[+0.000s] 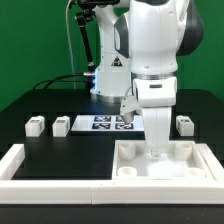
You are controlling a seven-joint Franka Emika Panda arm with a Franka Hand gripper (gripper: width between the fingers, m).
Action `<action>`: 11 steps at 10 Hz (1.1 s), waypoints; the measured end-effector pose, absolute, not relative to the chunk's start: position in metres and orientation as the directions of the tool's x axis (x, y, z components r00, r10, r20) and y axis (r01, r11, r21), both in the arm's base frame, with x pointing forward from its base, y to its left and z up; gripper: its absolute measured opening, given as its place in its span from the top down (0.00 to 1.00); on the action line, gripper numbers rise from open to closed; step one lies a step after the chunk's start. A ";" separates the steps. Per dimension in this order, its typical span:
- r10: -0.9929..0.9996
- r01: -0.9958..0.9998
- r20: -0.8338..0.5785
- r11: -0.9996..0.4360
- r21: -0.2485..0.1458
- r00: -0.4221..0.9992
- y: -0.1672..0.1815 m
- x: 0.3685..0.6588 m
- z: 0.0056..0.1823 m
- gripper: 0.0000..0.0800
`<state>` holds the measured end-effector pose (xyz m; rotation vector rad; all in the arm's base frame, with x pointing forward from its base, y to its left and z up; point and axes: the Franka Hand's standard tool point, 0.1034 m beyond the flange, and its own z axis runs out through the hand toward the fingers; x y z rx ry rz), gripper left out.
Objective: Assemble square table
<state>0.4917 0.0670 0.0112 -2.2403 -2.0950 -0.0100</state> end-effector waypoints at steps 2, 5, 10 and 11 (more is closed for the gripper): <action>0.994 0.994 0.053 -0.098 -0.051 0.100 0.068 0.491 0.013 0.19; 0.959 0.958 0.024 -0.280 -0.059 0.282 0.092 0.482 0.041 0.19; 0.791 0.790 0.005 -0.611 -0.048 0.611 0.115 0.479 0.055 0.19; 0.751 0.751 0.007 -0.659 -0.046 0.660 0.109 0.481 0.052 0.19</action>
Offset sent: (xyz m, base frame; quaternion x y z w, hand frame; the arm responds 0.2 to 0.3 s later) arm -0.0207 0.0178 0.0371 0.0219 -0.0511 0.0851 0.9948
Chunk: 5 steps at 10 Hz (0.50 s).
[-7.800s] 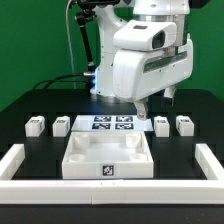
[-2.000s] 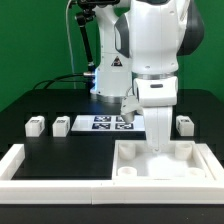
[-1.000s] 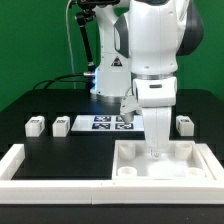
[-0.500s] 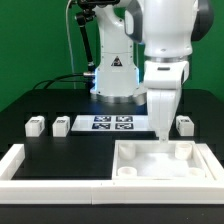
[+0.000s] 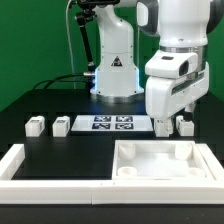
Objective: Assemble square table
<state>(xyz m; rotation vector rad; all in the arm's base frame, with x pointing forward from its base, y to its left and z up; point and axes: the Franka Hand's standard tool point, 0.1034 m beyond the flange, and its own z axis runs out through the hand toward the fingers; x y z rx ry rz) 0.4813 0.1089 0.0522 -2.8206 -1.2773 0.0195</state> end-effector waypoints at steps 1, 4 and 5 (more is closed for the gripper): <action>0.696 0.695 0.004 -0.717 -0.047 0.718 0.112 0.481 0.053 0.19; 0.487 0.485 -0.027 -0.873 -0.052 0.873 0.125 0.474 0.052 0.19; 0.414 0.412 -0.041 -0.910 -0.051 0.909 0.136 0.469 0.053 0.19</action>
Offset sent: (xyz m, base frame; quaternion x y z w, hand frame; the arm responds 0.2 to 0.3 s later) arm -0.0153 0.0269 0.0002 0.0023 -0.0549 0.2926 0.9547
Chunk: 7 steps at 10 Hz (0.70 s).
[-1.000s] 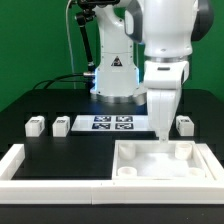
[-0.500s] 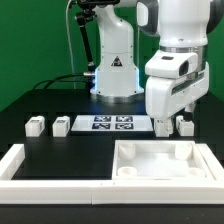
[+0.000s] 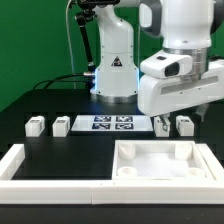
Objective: Assemble square table
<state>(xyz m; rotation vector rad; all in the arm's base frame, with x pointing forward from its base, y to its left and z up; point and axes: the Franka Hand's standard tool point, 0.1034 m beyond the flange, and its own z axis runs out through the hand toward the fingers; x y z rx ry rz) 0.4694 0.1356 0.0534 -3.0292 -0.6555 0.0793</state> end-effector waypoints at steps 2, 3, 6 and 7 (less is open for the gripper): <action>0.213 0.211 -0.059 -0.977 -0.043 0.975 0.161 0.461 0.055 0.19; 0.145 0.142 -0.060 -0.989 -0.044 0.988 0.168 0.458 0.055 0.19; 0.135 0.131 -0.130 -0.991 -0.036 0.982 0.166 0.451 0.053 0.19; 0.092 0.087 -0.270 -0.996 -0.032 0.959 0.165 0.441 0.052 0.19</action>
Offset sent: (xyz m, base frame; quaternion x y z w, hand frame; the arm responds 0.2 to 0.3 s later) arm 0.0000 0.0000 0.0000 0.0000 0.0000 0.0650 0.9979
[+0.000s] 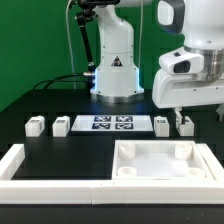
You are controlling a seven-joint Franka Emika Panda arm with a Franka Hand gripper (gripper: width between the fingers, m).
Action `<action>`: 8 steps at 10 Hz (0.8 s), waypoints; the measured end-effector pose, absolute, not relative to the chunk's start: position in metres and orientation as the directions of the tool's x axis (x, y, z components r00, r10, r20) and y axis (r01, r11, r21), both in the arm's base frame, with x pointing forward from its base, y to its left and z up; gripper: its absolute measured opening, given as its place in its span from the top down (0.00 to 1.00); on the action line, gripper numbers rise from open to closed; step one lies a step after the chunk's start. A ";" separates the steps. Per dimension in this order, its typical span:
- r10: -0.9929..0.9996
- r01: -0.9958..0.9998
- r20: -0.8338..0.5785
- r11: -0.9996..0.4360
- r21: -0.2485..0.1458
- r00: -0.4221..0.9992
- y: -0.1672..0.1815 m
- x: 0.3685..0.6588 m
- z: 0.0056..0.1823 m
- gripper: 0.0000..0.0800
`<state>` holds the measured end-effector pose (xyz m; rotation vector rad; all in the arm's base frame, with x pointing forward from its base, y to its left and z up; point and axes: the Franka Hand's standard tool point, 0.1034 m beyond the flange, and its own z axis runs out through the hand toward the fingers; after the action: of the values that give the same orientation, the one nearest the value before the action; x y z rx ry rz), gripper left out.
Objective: Assemble square table
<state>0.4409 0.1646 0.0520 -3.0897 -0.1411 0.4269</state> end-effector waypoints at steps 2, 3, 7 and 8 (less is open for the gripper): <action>0.084 0.087 -0.425 -0.996 -0.014 0.901 0.163 0.429 0.044 0.19; 0.073 0.078 -0.475 -0.997 -0.008 0.877 0.162 0.427 0.041 0.19; 0.046 0.067 -0.673 -0.998 0.005 0.738 0.161 0.416 0.041 0.19; 0.006 0.021 -0.776 -1.000 0.009 0.630 0.165 0.402 0.038 0.19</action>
Offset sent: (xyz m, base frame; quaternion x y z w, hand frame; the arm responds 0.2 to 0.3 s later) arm -0.0049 0.0103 -0.0024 0.0301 -0.0926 0.0613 0.9934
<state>0.4018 0.1646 0.0381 -2.8514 -0.0232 1.3581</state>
